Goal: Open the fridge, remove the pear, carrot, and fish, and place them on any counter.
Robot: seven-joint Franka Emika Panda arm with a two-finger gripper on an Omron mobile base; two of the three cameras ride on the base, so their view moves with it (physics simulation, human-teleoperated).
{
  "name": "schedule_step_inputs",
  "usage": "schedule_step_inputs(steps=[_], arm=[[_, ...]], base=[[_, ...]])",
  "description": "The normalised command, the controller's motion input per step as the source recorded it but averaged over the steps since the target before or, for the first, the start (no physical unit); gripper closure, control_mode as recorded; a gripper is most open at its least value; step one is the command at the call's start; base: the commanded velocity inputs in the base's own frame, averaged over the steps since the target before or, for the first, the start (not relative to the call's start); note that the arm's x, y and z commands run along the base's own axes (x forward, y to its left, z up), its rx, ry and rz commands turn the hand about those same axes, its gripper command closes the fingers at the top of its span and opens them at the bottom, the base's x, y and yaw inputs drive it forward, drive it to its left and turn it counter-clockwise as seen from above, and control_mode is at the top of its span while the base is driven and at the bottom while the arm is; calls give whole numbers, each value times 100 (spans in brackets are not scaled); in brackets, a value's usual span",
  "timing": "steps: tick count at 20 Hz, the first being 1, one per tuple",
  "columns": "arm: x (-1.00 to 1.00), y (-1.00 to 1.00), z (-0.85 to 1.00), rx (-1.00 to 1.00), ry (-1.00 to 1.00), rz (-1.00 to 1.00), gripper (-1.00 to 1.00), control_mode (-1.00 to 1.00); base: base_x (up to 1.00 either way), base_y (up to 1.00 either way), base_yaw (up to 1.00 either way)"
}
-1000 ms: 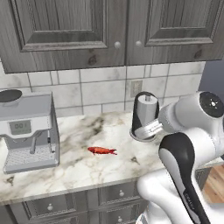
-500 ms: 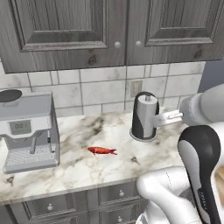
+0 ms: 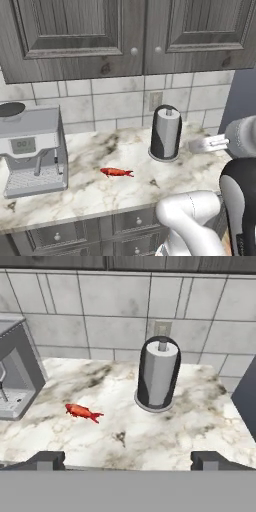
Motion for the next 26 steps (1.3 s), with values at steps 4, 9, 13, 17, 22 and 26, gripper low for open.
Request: schedule_step_inputs(steps=[4, 9, 13, 17, 22, 26], arm=[[-39, -16, 4, 0, -2, -14, -100, 100], [0, 0, 0, 0, 0, 0, -100, 100], [0, 0, 0, 0, 0, 0, -100, 100], [0, 0, 0, 0, 0, 0, -100, 100], [0, 0, 0, 0, 0, 0, -100, 100], [0, 0, 0, 0, 0, 0, -100, 100]], base=[[-1, -4, -4], [-3, -3, -1], [-74, -27, -11], [-58, -38, -63], [-24, -50, -76], [0, -52, -87]])
